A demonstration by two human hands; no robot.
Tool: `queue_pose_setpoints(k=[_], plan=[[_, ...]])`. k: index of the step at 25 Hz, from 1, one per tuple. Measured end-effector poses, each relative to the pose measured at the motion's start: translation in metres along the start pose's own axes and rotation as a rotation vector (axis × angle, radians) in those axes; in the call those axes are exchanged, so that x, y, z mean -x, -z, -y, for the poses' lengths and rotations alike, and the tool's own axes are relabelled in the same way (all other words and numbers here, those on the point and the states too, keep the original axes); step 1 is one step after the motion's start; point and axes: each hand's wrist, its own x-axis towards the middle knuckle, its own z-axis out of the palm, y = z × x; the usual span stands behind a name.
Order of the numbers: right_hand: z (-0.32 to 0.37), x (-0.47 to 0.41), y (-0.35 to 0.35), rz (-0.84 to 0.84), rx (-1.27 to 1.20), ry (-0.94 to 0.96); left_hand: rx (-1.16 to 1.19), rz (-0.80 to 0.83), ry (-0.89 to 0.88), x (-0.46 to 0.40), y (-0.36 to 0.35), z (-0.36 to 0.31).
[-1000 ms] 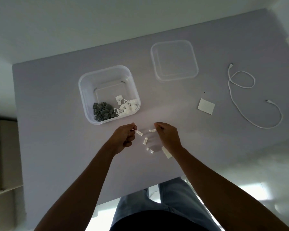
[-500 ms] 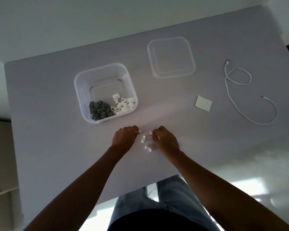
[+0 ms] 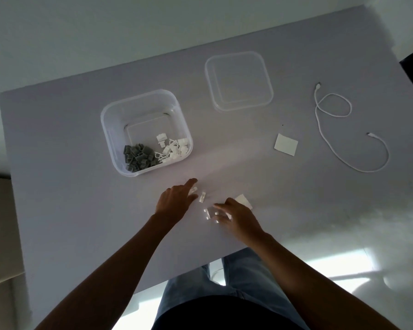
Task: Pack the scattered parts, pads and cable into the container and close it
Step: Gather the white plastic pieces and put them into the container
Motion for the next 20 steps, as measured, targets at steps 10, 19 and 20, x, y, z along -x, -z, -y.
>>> queue_pose_setpoints(k=[10,19,20], plan=[[-0.019,0.009,-0.019,-0.069,-0.120,0.001,0.294,0.240,-0.069,-0.010,0.013,0.026],[0.024,-0.006,0.016,0.143,-1.529,-0.589,0.225,0.145,-0.055,-0.013,0.012,0.024],[0.024,-0.006,0.018,0.167,-1.547,-0.550,0.236,0.147,-0.055,-0.012,0.013,0.024]])
